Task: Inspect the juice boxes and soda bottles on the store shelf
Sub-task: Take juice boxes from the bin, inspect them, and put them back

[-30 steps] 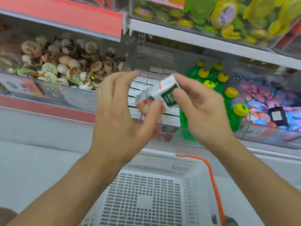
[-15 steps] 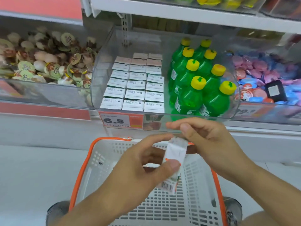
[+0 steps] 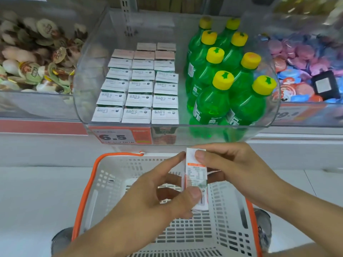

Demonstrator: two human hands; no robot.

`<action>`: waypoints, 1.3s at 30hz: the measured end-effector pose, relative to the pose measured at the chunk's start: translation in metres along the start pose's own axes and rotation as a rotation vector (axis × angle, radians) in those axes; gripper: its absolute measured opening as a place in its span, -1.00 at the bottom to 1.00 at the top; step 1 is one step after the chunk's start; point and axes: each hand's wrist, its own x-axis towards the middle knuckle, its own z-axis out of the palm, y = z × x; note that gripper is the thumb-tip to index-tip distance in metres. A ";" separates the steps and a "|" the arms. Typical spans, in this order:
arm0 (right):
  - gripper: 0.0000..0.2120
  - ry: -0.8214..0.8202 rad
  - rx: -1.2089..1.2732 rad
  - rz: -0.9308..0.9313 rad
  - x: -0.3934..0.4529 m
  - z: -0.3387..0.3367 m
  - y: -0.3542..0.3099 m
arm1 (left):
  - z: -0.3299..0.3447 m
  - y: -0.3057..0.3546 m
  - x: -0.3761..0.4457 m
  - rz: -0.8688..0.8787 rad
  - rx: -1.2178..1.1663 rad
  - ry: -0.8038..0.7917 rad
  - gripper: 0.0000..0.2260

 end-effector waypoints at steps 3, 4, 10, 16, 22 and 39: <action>-0.73 -0.031 -0.002 0.053 -0.001 -0.004 0.007 | -0.003 -0.008 0.001 0.005 0.021 -0.060 -0.41; -0.71 -0.040 0.002 0.064 -0.001 -0.005 0.010 | -0.003 -0.010 0.001 0.005 0.030 -0.066 -0.43; -0.64 -0.126 -0.132 0.065 -0.009 -0.018 0.015 | 0.000 -0.019 0.001 0.018 0.048 -0.075 -0.38; -0.52 -0.206 -0.166 0.054 -0.010 -0.021 0.022 | 0.001 -0.026 0.003 0.003 0.066 -0.127 -0.24; -0.49 -0.278 -0.176 0.051 -0.004 -0.024 0.020 | 0.002 -0.029 0.006 -0.004 0.088 -0.089 -0.21; -0.73 -0.077 -0.145 0.077 -0.002 -0.024 0.020 | 0.010 -0.027 0.007 0.044 0.182 -0.094 -0.26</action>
